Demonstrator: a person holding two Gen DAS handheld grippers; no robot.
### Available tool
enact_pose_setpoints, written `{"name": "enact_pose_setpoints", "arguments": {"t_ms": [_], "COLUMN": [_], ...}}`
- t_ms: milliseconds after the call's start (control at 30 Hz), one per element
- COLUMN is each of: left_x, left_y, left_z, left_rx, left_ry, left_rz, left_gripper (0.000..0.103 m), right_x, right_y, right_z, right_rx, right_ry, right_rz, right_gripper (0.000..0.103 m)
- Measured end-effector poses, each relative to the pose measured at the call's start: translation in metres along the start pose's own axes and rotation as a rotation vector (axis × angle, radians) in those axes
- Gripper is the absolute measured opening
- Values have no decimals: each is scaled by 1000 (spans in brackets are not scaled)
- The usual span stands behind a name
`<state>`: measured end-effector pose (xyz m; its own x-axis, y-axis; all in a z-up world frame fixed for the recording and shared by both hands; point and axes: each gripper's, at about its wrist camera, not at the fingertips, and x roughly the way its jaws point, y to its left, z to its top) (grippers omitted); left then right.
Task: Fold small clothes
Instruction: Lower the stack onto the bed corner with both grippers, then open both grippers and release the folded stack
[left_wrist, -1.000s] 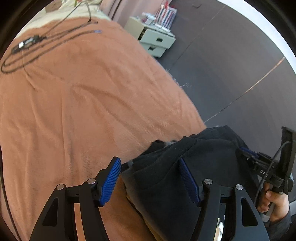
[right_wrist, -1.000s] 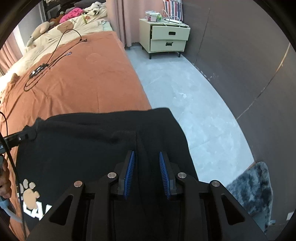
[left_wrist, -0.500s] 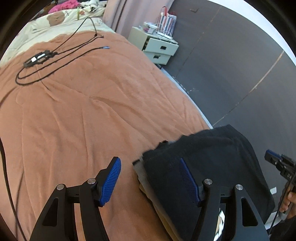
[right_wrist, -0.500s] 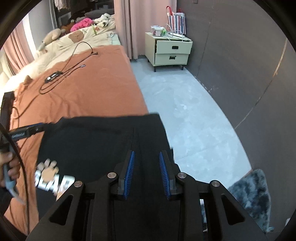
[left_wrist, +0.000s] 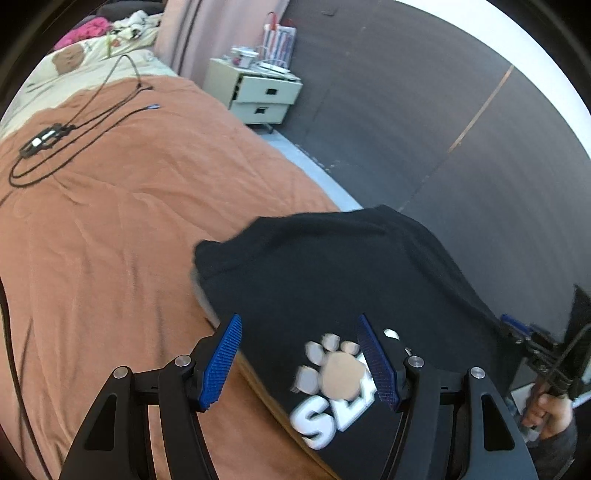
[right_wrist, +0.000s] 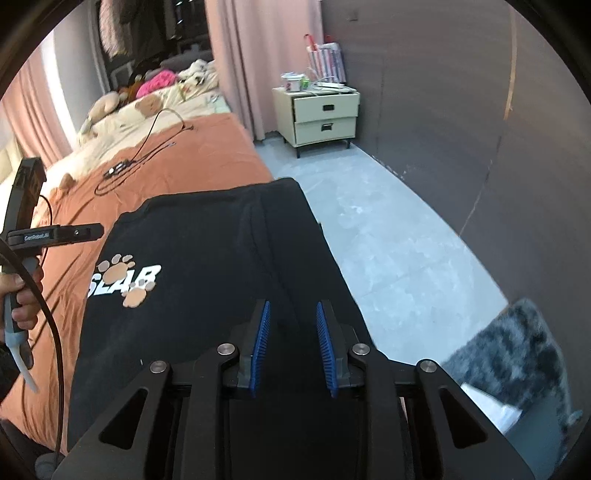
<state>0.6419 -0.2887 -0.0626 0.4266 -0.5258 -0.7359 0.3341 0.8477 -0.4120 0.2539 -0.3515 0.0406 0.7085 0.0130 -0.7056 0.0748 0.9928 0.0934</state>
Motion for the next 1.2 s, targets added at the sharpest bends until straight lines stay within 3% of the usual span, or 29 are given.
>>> {"name": "enact_pose_setpoints", "arguments": {"t_ms": [233,467,700,833,1000,1100,1133,1200], "left_x": [5,2,-9,-19,-31,-41,-46,-58], "left_y": [-23,-24,-29,-39,-52,-59,-61,-64], "left_z": [-21,-33,-56,-65,-74,-78,-80,-84], "left_rx": [44,30,18,39,48,66,65,61], "left_ry": [60,78,111,113,132,128,124,107], "left_rz": [-34,-49,-41,-38,-31,-11,-11,-23], "left_gripper": [67,67,67,67,67,69,74,85], "right_x": [24,39,14,-2,-41,-63,-69,-78], "right_y": [-5,6,12,-3,-4,7,12,24], "right_z": [-25,-23,-22,-31,-35,-30,-30,-32], "right_rx": [92,133,169,240,337,350,347,335], "right_ry": [-10,2,35,59,43,11,11,4], "right_rz": [-12,-35,-100,-138,-114,-67,-55,-47], "right_gripper": [21,21,20,16,16,19,25,54]}}
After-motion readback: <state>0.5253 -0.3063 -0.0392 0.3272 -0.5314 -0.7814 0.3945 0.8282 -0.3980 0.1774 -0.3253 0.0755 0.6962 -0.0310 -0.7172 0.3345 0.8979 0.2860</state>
